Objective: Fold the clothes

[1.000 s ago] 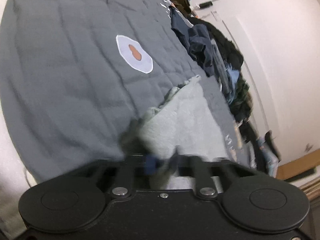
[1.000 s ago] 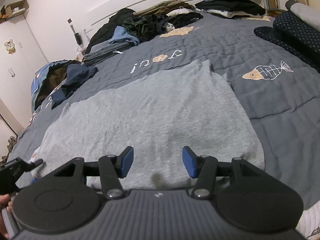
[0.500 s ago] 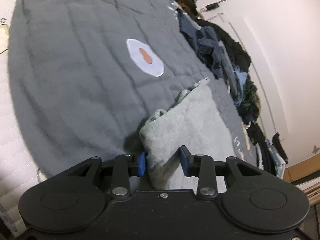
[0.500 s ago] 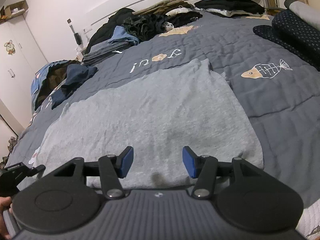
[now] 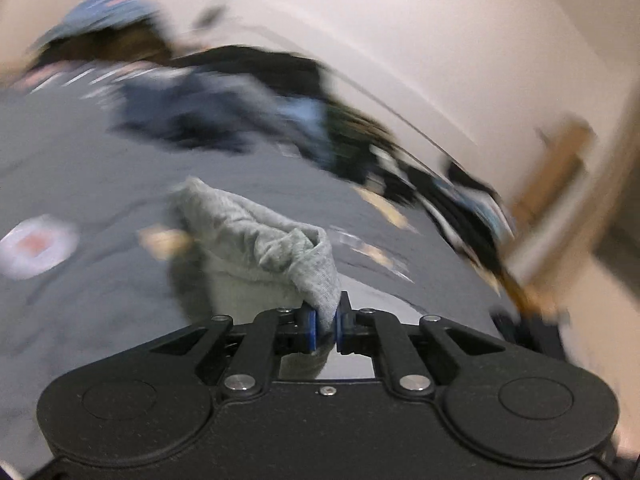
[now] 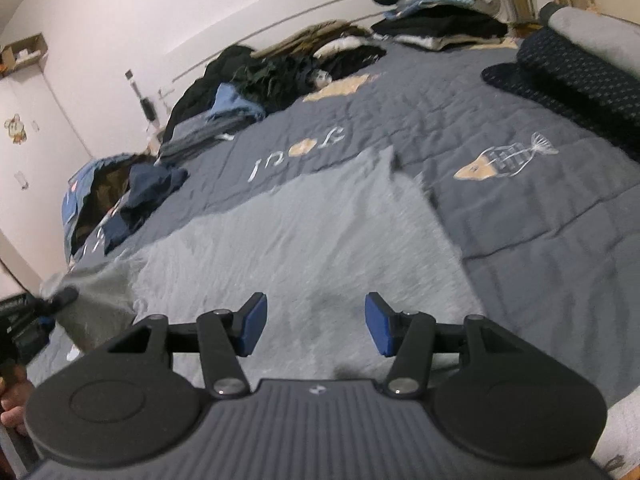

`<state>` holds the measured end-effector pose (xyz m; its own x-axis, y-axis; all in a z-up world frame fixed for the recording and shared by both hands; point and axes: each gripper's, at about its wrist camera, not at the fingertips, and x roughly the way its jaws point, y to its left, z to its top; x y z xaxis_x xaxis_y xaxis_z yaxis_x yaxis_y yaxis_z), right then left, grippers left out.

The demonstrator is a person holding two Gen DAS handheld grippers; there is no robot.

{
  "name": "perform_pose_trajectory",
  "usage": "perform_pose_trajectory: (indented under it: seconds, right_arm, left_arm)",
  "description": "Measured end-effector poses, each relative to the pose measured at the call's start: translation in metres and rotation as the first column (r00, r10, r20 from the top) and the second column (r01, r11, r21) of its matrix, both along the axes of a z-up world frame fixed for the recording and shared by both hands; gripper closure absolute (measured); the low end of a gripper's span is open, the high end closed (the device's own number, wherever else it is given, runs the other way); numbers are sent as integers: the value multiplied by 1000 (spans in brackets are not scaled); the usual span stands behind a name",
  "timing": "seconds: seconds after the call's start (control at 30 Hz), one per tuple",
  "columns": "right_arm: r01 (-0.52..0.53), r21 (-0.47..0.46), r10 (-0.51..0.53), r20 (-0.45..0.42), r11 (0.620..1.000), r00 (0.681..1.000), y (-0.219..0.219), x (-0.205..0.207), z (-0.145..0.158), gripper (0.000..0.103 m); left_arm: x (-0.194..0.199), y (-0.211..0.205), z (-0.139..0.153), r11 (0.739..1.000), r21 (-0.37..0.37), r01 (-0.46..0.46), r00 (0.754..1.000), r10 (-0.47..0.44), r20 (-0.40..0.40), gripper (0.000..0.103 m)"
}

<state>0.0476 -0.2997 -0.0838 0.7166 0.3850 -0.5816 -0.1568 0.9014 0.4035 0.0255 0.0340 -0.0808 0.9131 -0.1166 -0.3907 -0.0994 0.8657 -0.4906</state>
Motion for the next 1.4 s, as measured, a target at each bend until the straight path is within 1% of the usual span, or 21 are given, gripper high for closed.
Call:
perform_pose_trajectory:
  seconds: [0.07,0.17,0.2,0.23,0.27,0.33,0.37,0.4,0.5,0.57,0.6,0.63,0.67,0.7,0.8,0.87,0.93,1.0,1.17,1.27,1.4]
  right_arm:
    - [36,14,-36,-11,999,999,-13,1,-2,50]
    - [95,50,-93,-43,994,995,-35,4,-7,50]
    - [116,65,-112,-57,991,992,-43,6,-9,50]
    - [131,82,-125,-71,988,990,-49,7,-11,50]
    - [143,99,-135,-84,985,987,-55,8,-13,50]
    - [164,125,-152,-104,978,983,-65,10,-17,50]
    - [170,126,-157,-106,977,982,-68,10,-18,50]
    - [173,125,-161,-105,977,981,-70,9,-19,50]
    - [169,145,-155,-102,975,983,-76,7,-20,50]
    - [150,170,-134,-104,974,986,-78,7,-22,49]
    - [140,184,-122,-105,973,987,-79,7,-23,49]
    - [122,200,-102,-107,972,989,-78,7,-24,49]
    - [104,218,-82,-110,970,991,-76,7,-25,49]
    - [89,235,-63,-113,968,992,-73,7,-26,49]
    - [19,270,10,-107,963,994,-59,9,-29,47]
    - [-17,251,40,-87,968,995,-46,8,-29,46]
    - [-54,197,66,-56,979,996,-30,7,-27,46]
    - [-89,158,95,-30,983,995,-17,7,-26,45]
    - [-154,132,155,2,979,988,9,10,-26,41]
    - [-138,98,139,-3,986,990,21,18,-31,40]
    - [-82,84,87,-52,993,995,30,29,-42,40]
  left_arm:
    - [14,-42,9,993,42,108,994,-109,19,95]
    - [30,-108,7,958,97,271,962,-272,-8,95]
    - [36,-128,0,941,127,314,950,-312,-36,95]
    - [41,-146,-12,918,167,361,932,-351,-86,95]
    - [47,-164,-24,889,205,408,912,-387,-138,95]
    - [52,-190,-50,835,283,472,877,-412,-248,93]
    - [50,-196,-59,819,308,484,870,-414,-267,92]
    - [46,-196,-63,816,320,481,873,-410,-266,87]
    - [38,-182,-59,827,261,498,863,-444,-241,74]
    - [29,-171,-50,825,248,508,859,-466,-210,61]
    - [28,-164,-42,823,248,510,859,-476,-188,51]
    - [27,-158,-33,822,247,513,858,-486,-165,50]
    - [23,-151,-29,832,237,501,865,-483,-136,50]
    - [22,-142,-22,850,216,480,877,-469,-103,50]
    - [25,-123,-20,888,163,429,903,-423,-71,50]
    - [27,-113,-22,910,133,391,920,-385,-71,50]
    - [27,-105,-27,926,105,363,931,-355,-89,50]
    - [29,-102,-28,931,103,349,935,-339,-100,50]
    - [18,-94,-20,929,108,354,935,-347,-72,50]
    - [17,-87,-19,937,101,336,942,-331,-60,50]
    - [18,-77,-17,948,81,308,951,-305,-54,50]
